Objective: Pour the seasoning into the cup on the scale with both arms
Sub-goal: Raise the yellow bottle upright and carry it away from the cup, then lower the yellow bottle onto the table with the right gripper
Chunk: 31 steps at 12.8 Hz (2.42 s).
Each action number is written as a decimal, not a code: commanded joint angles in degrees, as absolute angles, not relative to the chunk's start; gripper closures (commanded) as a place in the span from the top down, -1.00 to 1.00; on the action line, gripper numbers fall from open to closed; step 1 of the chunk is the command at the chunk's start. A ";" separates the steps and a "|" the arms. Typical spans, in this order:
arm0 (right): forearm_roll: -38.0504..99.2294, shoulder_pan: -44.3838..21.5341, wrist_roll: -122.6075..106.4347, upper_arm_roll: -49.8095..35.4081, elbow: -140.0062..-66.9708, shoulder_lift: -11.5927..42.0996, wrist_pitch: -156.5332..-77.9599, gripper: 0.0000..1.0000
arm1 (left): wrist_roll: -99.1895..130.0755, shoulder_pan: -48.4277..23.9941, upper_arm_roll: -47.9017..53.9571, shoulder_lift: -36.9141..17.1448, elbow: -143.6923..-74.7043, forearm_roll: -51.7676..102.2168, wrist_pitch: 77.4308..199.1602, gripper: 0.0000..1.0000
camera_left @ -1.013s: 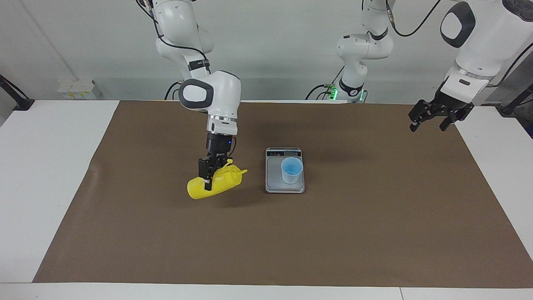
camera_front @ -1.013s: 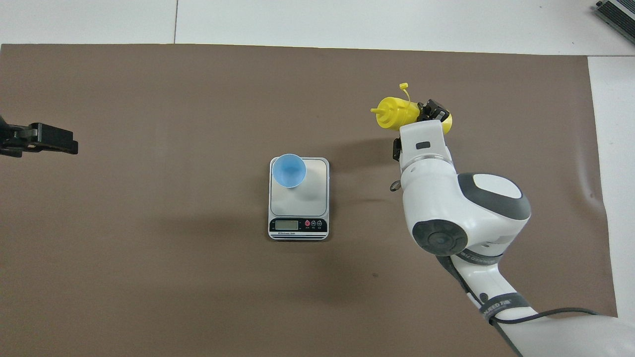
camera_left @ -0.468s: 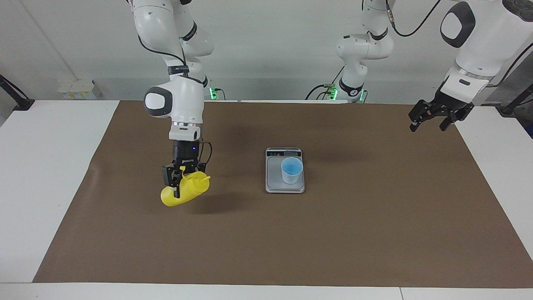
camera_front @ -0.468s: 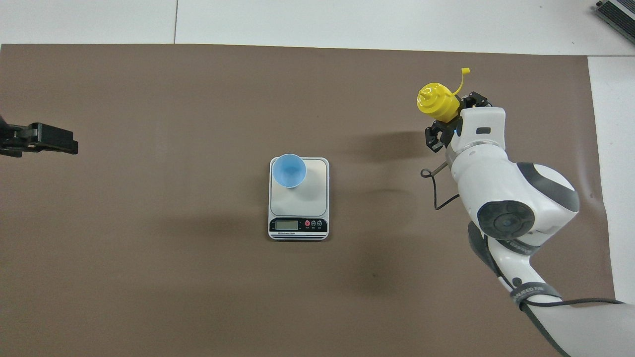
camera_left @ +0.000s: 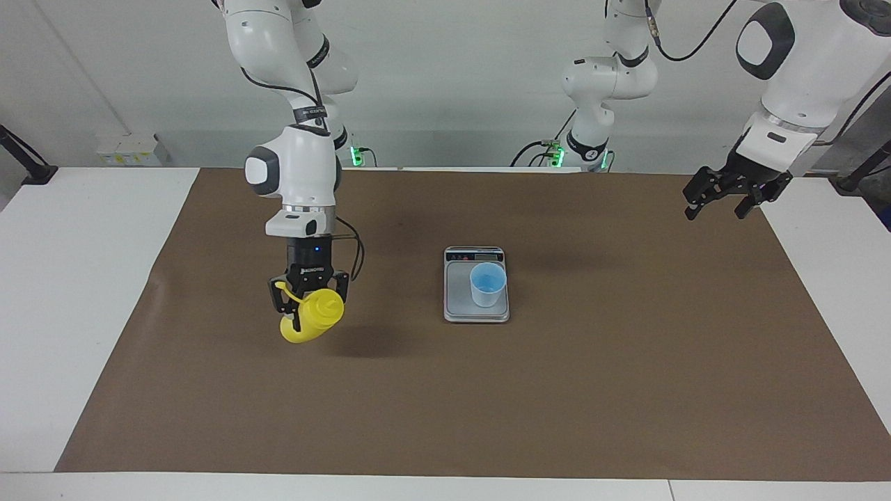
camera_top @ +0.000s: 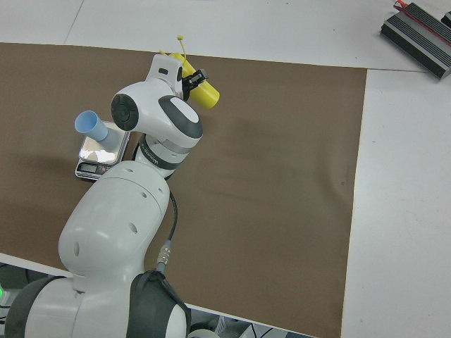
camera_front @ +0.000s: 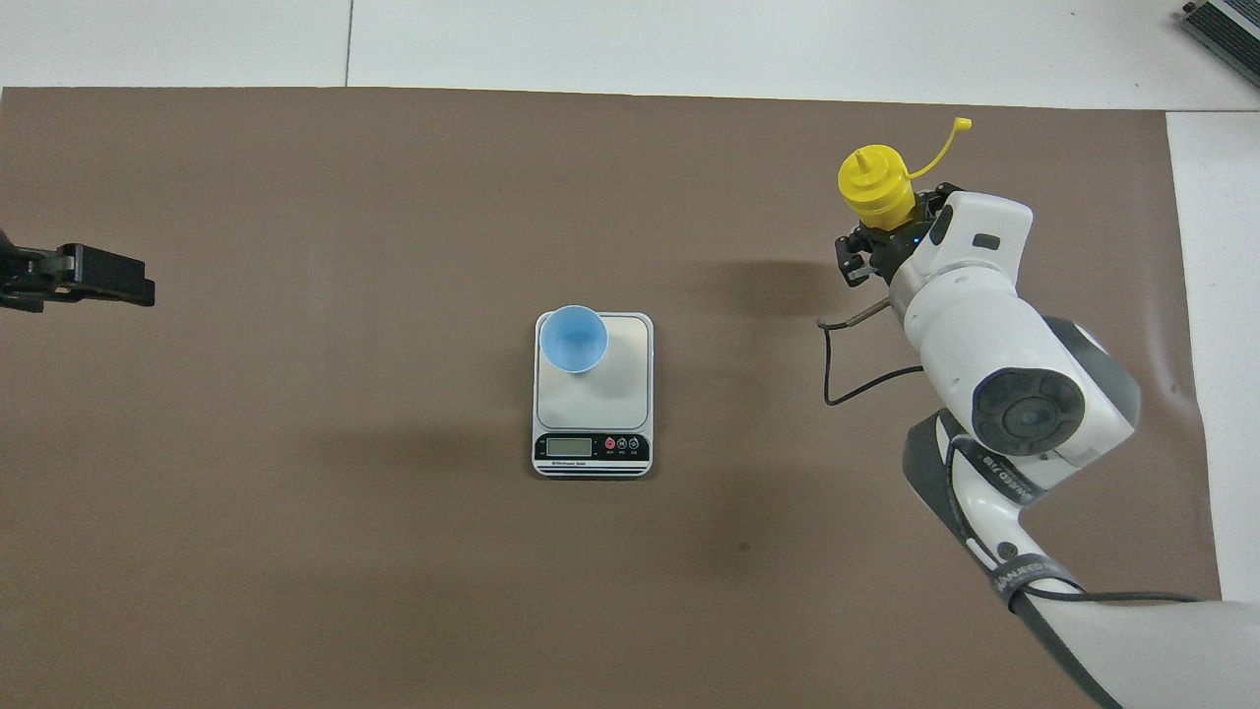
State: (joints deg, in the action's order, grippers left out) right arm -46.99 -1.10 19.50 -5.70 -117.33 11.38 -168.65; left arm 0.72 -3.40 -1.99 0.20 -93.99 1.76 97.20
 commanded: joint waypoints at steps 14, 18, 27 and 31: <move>-19.69 0.44 17.94 -6.15 -117.69 10.81 -167.34 -1.00 | 0.44 -3.25 -2.11 1.32 -94.92 2.55 96.94 1.00; -18.82 1.84 14.77 -6.59 -116.81 11.07 -166.30 -1.00 | 0.44 -3.25 -2.11 1.32 -94.92 2.55 97.03 1.00; 11.49 3.60 -19.04 -7.65 -113.37 11.95 -161.09 -1.00 | 0.44 -3.25 -2.11 1.32 -94.92 2.55 97.03 1.00; 24.84 3.69 -35.28 -7.65 -114.69 11.43 -161.54 -1.00 | 0.44 -3.25 -2.11 1.32 -94.92 2.55 96.94 1.00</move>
State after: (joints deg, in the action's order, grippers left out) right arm 19.76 2.75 -28.41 -6.67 -113.80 12.13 -160.31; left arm 0.72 -3.40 -1.99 0.20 -93.99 1.76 97.20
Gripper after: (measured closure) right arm 0.520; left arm 0.000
